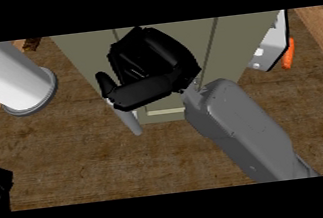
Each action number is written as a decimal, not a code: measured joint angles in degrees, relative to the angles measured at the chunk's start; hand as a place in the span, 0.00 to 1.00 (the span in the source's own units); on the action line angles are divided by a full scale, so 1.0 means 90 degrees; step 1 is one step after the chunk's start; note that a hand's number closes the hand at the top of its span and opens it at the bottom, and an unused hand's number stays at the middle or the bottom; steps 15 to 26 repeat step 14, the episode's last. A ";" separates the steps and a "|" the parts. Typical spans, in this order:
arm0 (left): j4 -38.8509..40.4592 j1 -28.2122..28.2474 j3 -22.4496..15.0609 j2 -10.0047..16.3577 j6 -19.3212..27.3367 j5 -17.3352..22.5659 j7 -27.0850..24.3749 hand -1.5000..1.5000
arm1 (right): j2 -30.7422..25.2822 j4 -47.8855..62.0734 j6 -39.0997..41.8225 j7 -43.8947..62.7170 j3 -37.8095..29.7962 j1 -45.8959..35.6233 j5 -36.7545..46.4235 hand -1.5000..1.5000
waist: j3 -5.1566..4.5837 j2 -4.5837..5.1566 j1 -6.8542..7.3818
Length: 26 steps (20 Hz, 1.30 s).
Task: Pick up the wine, place it into the cabinet and close the cabinet
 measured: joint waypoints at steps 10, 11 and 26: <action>-0.0017 -0.0079 -0.0035 -0.0136 -0.0065 -0.0151 0.0082 1.00 | -0.0088 0.0993 0.1142 -0.0677 -0.0318 -0.0332 0.0001 1.00 | -0.0047 -0.0106 0.0132; -0.0042 -0.0073 -0.0027 -0.0138 -0.0065 -0.0142 0.0097 1.00 | -0.0126 0.1070 0.1284 -0.0660 -0.0344 -0.0378 -0.0050 1.00 | -0.0053 -0.0107 0.0155; 0.0022 -0.0156 -0.0003 -0.0129 -0.0105 -0.0129 0.0115 1.00 | -0.0112 0.1268 0.1432 -0.0834 -0.0360 -0.0472 0.0031 1.00 | -0.0055 -0.0117 0.0161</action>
